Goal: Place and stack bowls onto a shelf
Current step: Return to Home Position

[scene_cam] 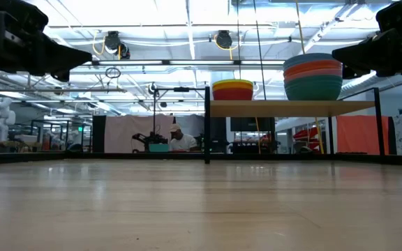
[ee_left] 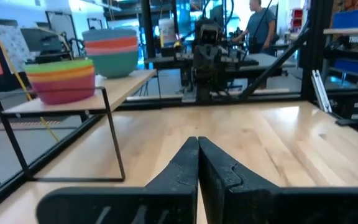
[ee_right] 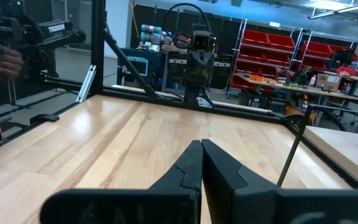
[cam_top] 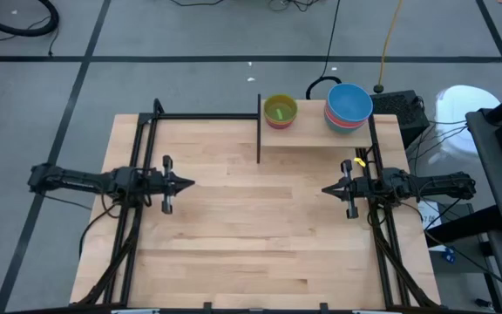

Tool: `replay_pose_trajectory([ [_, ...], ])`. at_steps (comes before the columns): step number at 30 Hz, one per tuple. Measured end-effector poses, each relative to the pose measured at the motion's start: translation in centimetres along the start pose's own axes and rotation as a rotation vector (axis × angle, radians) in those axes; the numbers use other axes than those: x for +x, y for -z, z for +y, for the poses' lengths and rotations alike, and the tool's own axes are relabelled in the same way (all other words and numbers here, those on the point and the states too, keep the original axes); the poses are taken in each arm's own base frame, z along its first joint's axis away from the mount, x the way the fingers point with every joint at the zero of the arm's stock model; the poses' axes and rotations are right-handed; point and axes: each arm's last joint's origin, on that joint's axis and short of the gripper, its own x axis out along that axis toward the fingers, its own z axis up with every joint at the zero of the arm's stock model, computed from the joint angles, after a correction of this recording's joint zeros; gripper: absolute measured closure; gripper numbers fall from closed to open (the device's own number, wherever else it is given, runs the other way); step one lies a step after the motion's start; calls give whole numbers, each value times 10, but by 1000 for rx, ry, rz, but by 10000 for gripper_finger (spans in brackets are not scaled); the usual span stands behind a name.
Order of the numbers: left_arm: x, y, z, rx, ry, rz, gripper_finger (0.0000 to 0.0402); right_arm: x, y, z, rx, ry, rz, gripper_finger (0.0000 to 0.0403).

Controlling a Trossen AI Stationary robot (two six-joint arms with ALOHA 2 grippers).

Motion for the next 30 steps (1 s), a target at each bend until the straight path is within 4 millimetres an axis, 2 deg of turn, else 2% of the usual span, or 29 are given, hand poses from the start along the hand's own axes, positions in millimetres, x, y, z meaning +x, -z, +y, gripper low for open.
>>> replay_pose_trajectory([
  [11, -13, -8, 3, 24, -16, -104, 398, 0, 0, 0, 0, 0, 0, 403],
  [21, -14, 2, 8, 7, -37, -5, 398, 0, 0, 0, 0, 0, 0, 403],
  [30, -13, 5, 8, 10, 1, 27, 377, 0, 0, 0, 0, -1, 2, 403],
])
